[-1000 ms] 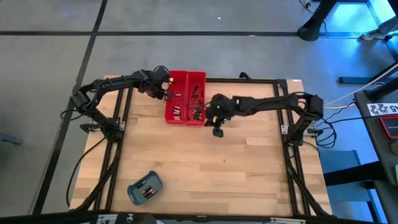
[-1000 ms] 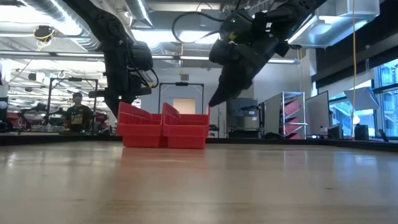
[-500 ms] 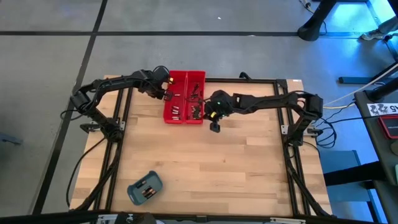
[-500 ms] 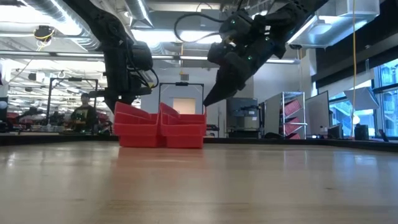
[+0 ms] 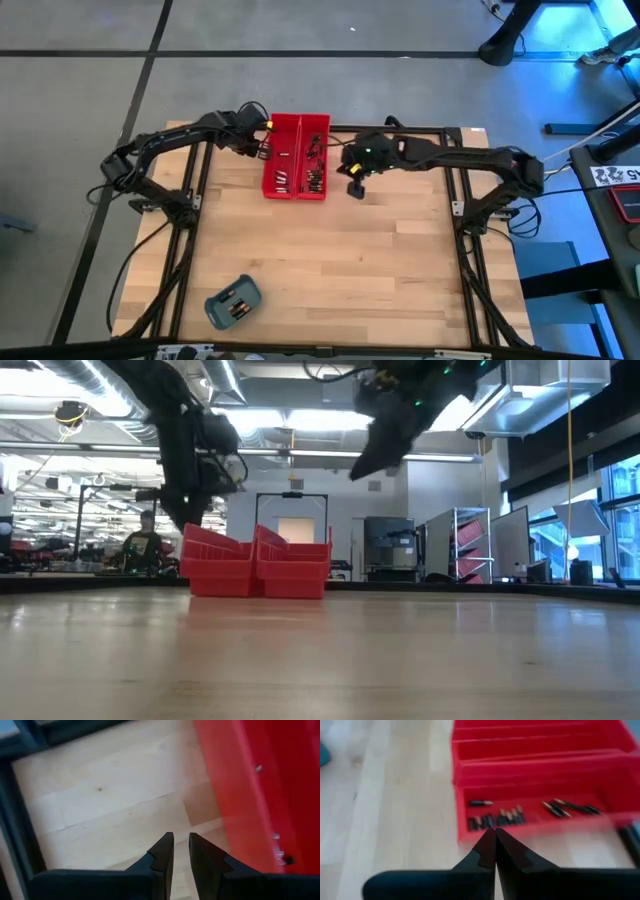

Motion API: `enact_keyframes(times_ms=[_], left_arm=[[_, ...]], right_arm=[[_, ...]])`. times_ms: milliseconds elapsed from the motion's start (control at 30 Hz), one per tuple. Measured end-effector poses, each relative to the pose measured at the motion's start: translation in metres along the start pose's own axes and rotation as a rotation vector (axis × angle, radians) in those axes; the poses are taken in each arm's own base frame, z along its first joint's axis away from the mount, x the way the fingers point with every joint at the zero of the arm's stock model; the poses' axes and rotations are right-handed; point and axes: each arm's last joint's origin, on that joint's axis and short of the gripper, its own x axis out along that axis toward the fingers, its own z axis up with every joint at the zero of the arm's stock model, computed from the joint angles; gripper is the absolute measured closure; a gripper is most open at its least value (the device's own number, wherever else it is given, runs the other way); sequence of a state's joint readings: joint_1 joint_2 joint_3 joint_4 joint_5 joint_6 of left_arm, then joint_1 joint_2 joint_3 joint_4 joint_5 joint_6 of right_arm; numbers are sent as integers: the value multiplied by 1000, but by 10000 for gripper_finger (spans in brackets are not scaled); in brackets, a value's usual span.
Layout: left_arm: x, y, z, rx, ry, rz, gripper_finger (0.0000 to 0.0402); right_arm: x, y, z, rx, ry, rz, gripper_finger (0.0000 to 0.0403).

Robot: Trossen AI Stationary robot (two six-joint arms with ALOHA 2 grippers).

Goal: Sort batteries
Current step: Move the bins to the top center of the table

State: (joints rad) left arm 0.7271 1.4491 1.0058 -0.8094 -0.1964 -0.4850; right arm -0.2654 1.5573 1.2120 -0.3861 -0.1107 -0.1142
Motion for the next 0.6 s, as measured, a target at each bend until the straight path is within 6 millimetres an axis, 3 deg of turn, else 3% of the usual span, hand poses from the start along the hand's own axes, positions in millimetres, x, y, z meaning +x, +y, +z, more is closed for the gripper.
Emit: enact_keyframes(times_ms=[133,267,400,600], left_arm=[[-24,-3,-7,5,-73,-29,356],[-36,-5,-22,-57,-7,-55,376],[-37,-14,-41,-61,98,-23,396],[-21,-36,-61,-115,56,-109,397]], right_arm=[[-24,-3,-5,18,69,-70,393],[-30,-8,-9,35,95,-86,393],[-25,-8,-12,32,78,-88,393],[-17,-7,-22,34,85,-86,393]])
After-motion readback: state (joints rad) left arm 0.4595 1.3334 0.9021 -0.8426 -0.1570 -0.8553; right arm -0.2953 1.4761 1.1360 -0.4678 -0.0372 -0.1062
